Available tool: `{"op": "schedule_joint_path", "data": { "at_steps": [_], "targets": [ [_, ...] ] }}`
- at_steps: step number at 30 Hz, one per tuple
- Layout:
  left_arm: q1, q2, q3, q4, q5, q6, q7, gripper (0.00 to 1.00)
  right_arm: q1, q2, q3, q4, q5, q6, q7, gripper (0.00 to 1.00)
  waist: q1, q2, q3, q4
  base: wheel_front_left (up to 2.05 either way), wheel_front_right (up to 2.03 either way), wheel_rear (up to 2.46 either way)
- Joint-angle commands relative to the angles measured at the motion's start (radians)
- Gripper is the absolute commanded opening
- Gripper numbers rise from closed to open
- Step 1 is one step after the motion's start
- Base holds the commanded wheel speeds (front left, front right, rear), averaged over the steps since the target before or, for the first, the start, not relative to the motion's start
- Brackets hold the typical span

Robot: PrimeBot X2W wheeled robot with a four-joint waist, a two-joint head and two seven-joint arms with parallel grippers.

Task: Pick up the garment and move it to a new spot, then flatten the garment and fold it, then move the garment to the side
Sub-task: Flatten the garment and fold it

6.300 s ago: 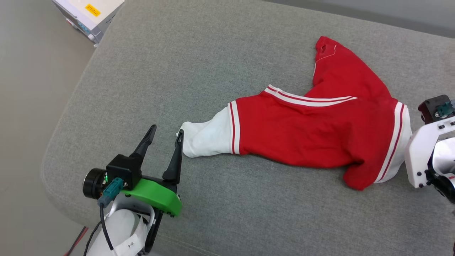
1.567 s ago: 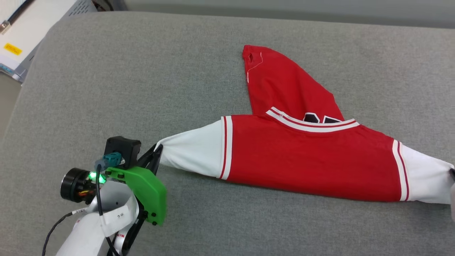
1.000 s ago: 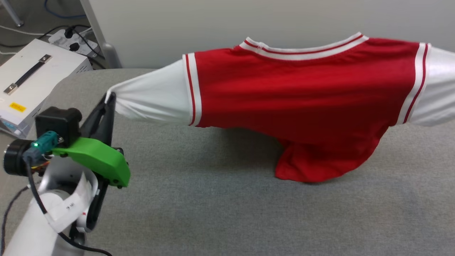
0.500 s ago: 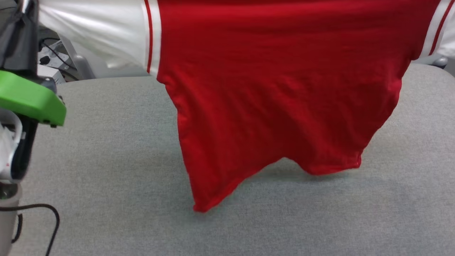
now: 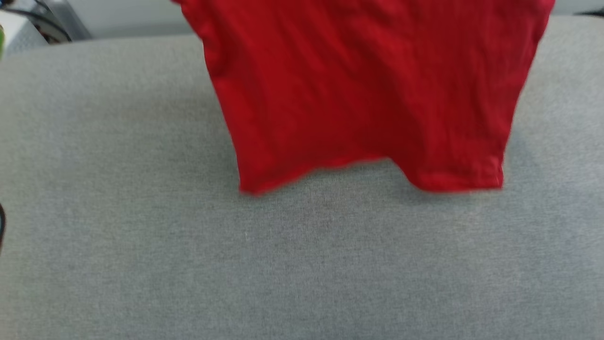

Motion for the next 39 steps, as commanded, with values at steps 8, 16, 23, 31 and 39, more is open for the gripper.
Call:
{"op": "schedule_joint_path", "data": {
  "at_steps": [8, 16, 23, 31, 39],
  "targets": [
    [-0.384, -0.022, -0.048, 0.254, 0.014, -0.057, -0.065, 0.00, -0.328, 0.120, -0.036, 0.239, 0.005, -0.002, -0.011, 0.00, 0.0000, 0.0069, 0.302, 0.009, 0.00, 0.00, 0.00],
    [-0.780, -0.109, -0.110, 0.651, 0.097, -0.069, -0.268, 0.00, -0.626, 0.214, -0.075, 0.491, -0.200, -0.002, -0.118, 0.00, 0.0000, 0.0069, 0.426, 0.043, 0.00, 0.00, 0.00],
    [-0.828, -0.151, -0.148, 0.835, 0.101, -0.083, -0.399, 0.00, -0.650, 0.275, -0.055, 0.595, -0.241, -0.002, -0.204, 0.00, 0.0000, 0.0069, 0.468, 0.057, 0.00, 0.00, 0.00],
    [-0.714, -0.216, -0.210, 0.953, 0.073, -0.094, -0.531, 0.00, -0.552, 0.285, -0.043, 0.664, -0.216, -0.002, -0.285, 0.00, 0.0000, 0.0069, 0.458, 0.076, 0.00, 0.00, 0.00],
    [-0.500, -0.265, -0.262, 1.006, 0.027, -0.096, -0.612, 0.00, -0.341, 0.281, -0.021, 0.702, -0.139, -0.002, -0.336, 0.00, 0.0000, 0.0069, 0.342, 0.086, 0.00, 0.00, 0.00]
  ]
}}
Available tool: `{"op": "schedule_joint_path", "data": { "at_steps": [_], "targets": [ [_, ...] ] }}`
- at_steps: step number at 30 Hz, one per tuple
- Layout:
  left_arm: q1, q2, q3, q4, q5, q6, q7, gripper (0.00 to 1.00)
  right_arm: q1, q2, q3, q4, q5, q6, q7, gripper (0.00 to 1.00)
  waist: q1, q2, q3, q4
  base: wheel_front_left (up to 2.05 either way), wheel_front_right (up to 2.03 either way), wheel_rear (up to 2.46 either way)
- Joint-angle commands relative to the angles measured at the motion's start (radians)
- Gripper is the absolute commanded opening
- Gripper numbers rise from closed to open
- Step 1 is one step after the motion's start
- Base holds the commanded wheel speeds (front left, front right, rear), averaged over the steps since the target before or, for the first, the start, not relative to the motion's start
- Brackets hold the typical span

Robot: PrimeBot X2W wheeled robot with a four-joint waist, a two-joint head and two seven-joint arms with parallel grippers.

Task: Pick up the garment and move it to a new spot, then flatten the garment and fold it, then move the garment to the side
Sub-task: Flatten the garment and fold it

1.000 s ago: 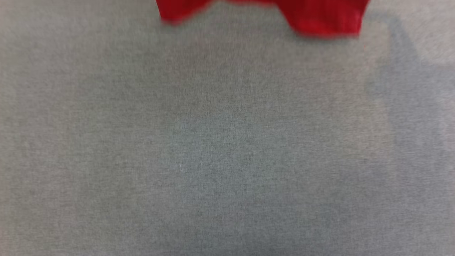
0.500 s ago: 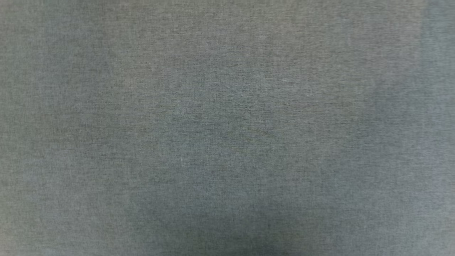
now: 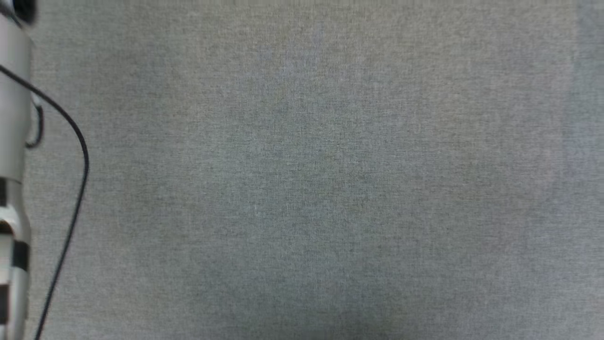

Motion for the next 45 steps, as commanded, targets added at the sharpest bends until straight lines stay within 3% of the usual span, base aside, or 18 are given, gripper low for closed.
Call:
{"op": "schedule_joint_path", "data": {
  "at_steps": [1, 11, 20, 27, 38, 45],
  "targets": [
    [0.062, -0.005, -0.011, 0.009, -0.013, -0.002, -0.013, 0.00, 0.059, -0.006, -0.003, 0.011, 0.030, -0.002, -0.002, 0.00, -0.0001, 0.0069, -0.081, 0.008, 0.00, 0.00, 0.00],
    [0.434, -0.018, -0.060, 0.000, -0.064, -0.002, -0.033, 0.00, 0.456, -0.047, 0.122, -0.085, 0.214, -0.002, 0.064, 0.00, -0.0001, 0.0069, -0.294, 0.005, 0.00, 0.00, 0.00],
    [0.720, -0.001, -0.132, -0.037, -0.056, 0.005, -0.030, 0.00, 0.778, -0.127, 0.134, -0.194, 0.351, -0.002, 0.109, 0.00, -0.0001, 0.0069, -0.448, 0.013, 0.00, 0.00, 0.00],
    [0.892, 0.018, -0.157, -0.100, -0.080, 0.011, 0.031, 0.00, 1.013, -0.181, 0.130, -0.313, 0.481, -0.002, 0.243, 0.00, -0.0001, 0.0069, -0.525, 0.016, 0.00, 0.00, 0.00],
    [1.164, 0.082, -0.176, -0.327, -0.169, 0.031, 0.217, 0.00, 1.358, -0.208, 0.007, -0.492, 0.609, -0.002, 0.495, 0.00, -0.0001, 0.0069, -0.596, 0.021, 0.00, 0.00, 0.00],
    [1.284, 0.133, -0.168, -0.503, -0.202, 0.082, 0.283, 0.00, 1.503, -0.187, -0.106, -0.616, 0.598, -0.002, 0.589, 0.00, -0.0001, 0.0069, -0.600, 0.029, 0.00, 0.00, 0.00]
  ]
}}
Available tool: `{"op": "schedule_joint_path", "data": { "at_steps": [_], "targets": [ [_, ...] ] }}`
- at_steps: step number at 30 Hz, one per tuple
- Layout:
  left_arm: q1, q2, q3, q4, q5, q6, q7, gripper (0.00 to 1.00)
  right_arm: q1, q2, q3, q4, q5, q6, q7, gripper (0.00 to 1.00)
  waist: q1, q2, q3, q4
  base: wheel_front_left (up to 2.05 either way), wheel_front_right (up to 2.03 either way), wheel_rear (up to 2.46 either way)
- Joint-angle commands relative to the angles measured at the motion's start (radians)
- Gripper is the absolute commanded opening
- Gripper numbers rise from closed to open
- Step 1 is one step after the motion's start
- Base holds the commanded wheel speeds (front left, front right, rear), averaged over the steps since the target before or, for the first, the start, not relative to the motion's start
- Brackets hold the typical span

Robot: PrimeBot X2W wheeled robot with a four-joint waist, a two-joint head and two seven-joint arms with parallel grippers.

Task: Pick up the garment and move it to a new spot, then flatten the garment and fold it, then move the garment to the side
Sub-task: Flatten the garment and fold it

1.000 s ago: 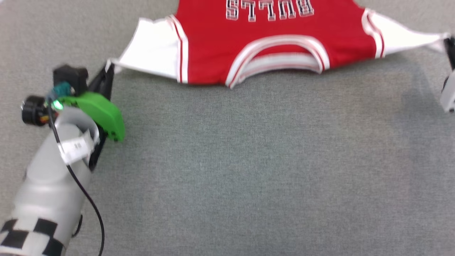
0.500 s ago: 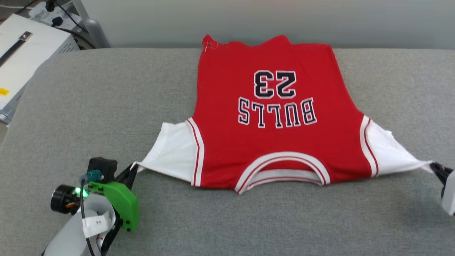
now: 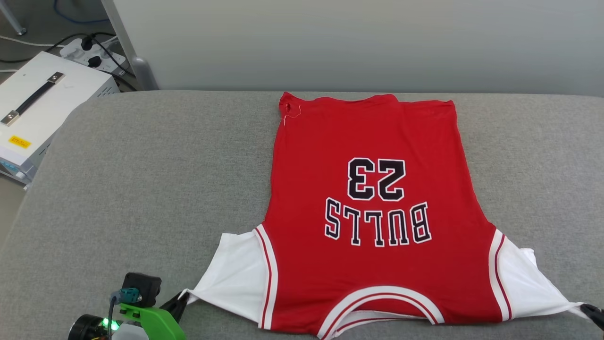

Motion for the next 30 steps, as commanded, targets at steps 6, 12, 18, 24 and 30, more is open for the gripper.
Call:
{"op": "schedule_joint_path", "data": {
  "at_steps": [6, 12, 18, 24, 30],
  "targets": [
    [0.041, 0.022, 0.005, -0.146, -0.020, 0.043, 0.035, 0.00, 0.038, 0.056, -0.126, -0.107, -0.066, -0.002, 0.074, 1.00, 0.0002, 0.0069, 0.039, 0.015, 0.00, 0.00, 0.00],
    [0.023, 0.045, -0.010, -0.348, -0.043, 0.037, 0.127, 0.00, -0.098, 0.128, -0.251, -0.297, -0.103, -0.002, 0.205, 1.00, 0.0002, 0.0069, 0.158, 0.071, 0.00, 0.00, 0.00],
    [0.000, 0.066, -0.024, -0.544, -0.039, 0.059, 0.211, 0.00, -0.312, 0.142, -0.288, -0.396, -0.177, -0.002, 0.386, 1.00, 0.0002, 0.0069, 0.306, 0.156, 0.00, 0.00, 0.00],
    [-0.035, 0.075, -0.041, -0.685, -0.014, 0.074, 0.267, 0.00, -0.570, 0.126, -0.297, -0.338, -0.274, -0.002, 0.552, 1.00, 0.0002, 0.0069, 0.443, 0.251, 0.00, 0.00, 0.00],
    [-0.082, 0.063, -0.066, -0.749, 0.007, 0.056, 0.287, 0.00, -0.787, 0.076, -0.288, -0.234, -0.377, -0.002, 0.681, 1.00, 0.0002, 0.0069, 0.548, 0.339, 0.00, 0.00, 0.00]
  ]
}}
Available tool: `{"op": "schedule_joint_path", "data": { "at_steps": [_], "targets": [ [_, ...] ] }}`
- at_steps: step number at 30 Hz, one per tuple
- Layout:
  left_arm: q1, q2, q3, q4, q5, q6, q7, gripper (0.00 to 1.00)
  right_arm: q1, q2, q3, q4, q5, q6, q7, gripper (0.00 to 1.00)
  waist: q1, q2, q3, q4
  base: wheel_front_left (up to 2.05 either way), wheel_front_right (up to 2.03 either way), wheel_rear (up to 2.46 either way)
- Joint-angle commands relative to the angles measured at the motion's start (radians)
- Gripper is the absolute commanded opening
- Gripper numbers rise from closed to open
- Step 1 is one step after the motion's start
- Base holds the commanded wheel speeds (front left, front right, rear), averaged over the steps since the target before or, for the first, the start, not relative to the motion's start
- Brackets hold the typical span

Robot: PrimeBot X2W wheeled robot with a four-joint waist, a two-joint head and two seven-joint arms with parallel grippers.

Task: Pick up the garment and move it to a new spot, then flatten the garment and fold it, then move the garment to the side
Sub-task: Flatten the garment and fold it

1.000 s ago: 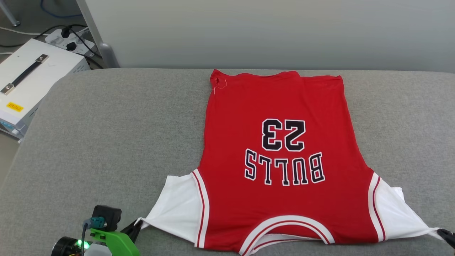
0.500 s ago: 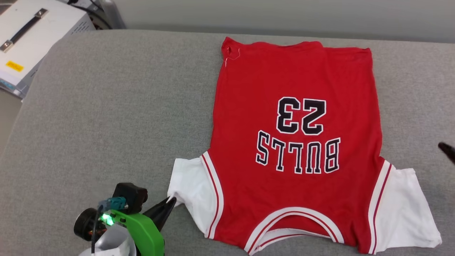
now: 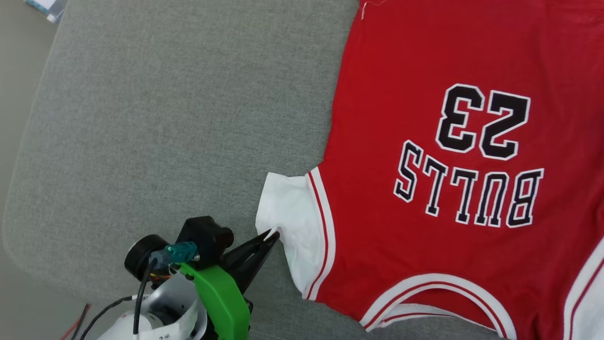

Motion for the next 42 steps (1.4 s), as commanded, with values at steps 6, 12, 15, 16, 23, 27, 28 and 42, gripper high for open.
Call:
{"op": "schedule_joint_path", "data": {
  "at_steps": [6, 12, 15, 16, 23, 27, 28, 42],
  "targets": [
    [-0.043, -0.018, -0.023, -0.023, 0.027, -0.019, 0.007, 0.00, -0.182, -0.036, 0.004, 0.122, -0.105, -0.001, 0.058, 1.00, -0.0001, 0.0069, 0.186, 0.197, 0.00, 0.00, 0.00],
    [-0.052, -0.036, -0.042, -0.014, 0.022, -0.035, -0.002, 0.00, -0.264, -0.048, -0.012, 0.209, -0.185, -0.001, 0.077, 1.00, -0.0001, 0.0069, 0.212, 0.239, 0.00, 0.00, 0.00],
    [-0.054, -0.045, -0.047, -0.006, 0.017, -0.040, -0.009, 0.00, -0.274, -0.056, -0.013, 0.233, -0.221, -0.001, 0.071, 1.00, -0.0001, 0.0069, 0.222, 0.251, 0.00, 0.00, 0.00],
    [-0.055, -0.047, -0.048, -0.002, 0.016, -0.041, -0.012, 0.00, -0.270, -0.062, -0.009, 0.242, -0.232, -0.001, 0.066, 1.00, -0.0001, 0.0069, 0.225, 0.253, 0.00, 0.00, 0.00],
    [-0.065, -0.056, -0.051, 0.024, 0.012, -0.048, -0.025, 0.00, -0.218, -0.047, -0.035, 0.291, -0.231, -0.001, 0.067, 1.00, -0.0001, 0.0069, 0.231, 0.260, 0.00, 0.00, 0.00],
    [-0.071, -0.059, -0.051, 0.034, 0.010, -0.048, -0.028, 0.00, -0.192, -0.035, -0.039, 0.291, -0.223, -0.001, 0.097, 0.00, -0.0001, 0.0069, 0.227, 0.258, 0.00, 0.00, 0.00],
    [-0.072, -0.060, -0.050, 0.035, 0.010, -0.048, -0.030, 0.00, -0.185, -0.038, -0.035, 0.286, -0.222, -0.001, 0.096, 0.00, -0.0001, 0.0069, 0.225, 0.257, 0.00, 0.00, 0.00],
    [-0.072, -0.057, -0.020, 0.056, 0.024, -0.020, -0.076, 0.00, -0.030, -0.061, -0.016, 0.277, -0.190, -0.001, 0.020, 0.00, -0.0001, 0.0069, 0.081, 0.185, 0.00, 0.00, 0.00]
  ]
}}
